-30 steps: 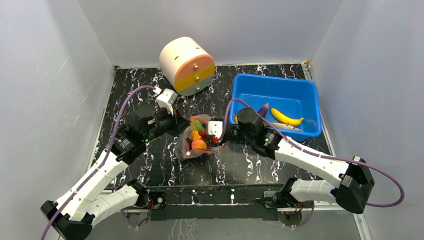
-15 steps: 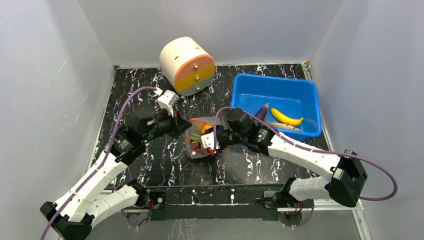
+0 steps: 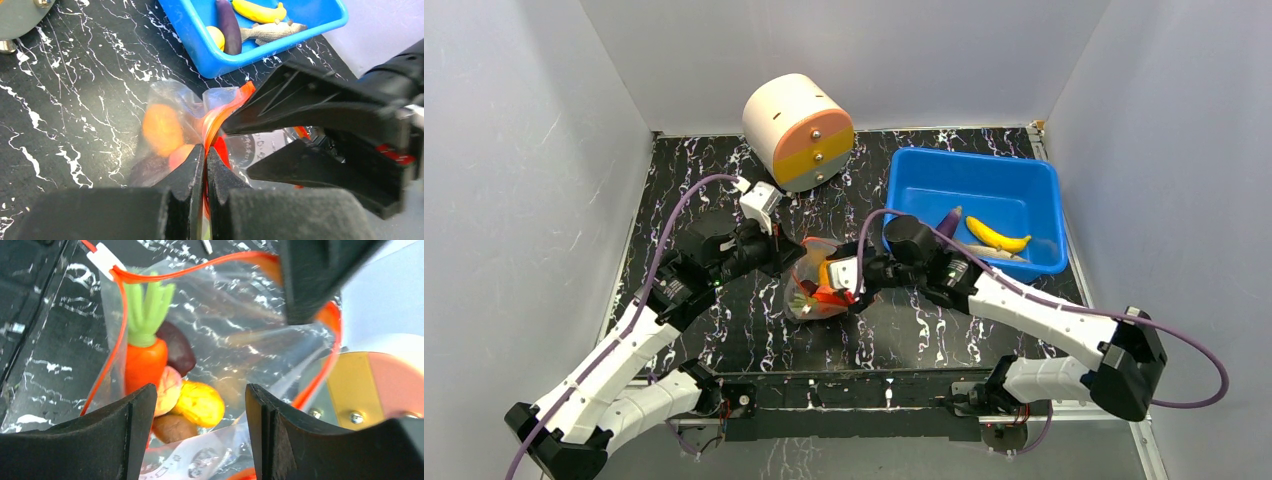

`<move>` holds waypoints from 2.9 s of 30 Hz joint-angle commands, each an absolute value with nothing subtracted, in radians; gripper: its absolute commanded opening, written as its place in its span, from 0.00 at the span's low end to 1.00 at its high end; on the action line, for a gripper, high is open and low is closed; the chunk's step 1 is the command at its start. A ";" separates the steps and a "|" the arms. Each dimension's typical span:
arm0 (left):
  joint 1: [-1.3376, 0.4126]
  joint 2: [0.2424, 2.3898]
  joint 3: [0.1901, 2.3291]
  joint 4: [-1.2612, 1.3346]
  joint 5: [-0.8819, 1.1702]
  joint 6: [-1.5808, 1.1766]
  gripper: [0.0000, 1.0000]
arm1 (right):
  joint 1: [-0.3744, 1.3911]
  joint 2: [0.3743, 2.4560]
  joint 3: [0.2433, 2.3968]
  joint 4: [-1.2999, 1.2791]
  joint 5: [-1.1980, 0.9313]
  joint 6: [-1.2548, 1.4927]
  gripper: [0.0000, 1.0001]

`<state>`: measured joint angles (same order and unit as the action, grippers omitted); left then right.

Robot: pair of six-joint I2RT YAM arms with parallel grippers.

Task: Place the food in the zip-top bag and seal the zipper
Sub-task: Place the fake vegetable in the zipper food storage bag, then pick up the fake vegetable from the bin.

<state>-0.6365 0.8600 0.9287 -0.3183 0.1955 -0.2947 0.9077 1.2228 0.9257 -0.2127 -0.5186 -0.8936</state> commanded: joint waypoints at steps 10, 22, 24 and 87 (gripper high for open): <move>-0.630 0.817 0.881 -0.311 0.135 -0.226 0.00 | 0.910 1.107 1.005 0.090 -0.229 -0.209 0.65; -0.630 0.763 0.823 -0.270 0.194 -0.201 0.00 | 0.790 1.338 1.253 -0.202 0.198 0.175 0.65; -0.630 0.752 0.812 -0.269 0.218 -0.193 0.00 | 0.716 1.341 1.251 -0.218 0.174 0.235 0.65; -0.631 0.907 0.793 -0.060 -0.182 -0.064 0.00 | 0.138 1.884 1.375 -0.455 0.315 0.506 0.84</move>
<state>-0.6365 0.9009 0.7685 -0.0856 -0.2039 -0.0555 0.1482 1.8675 1.3369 -0.5098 0.3340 0.5106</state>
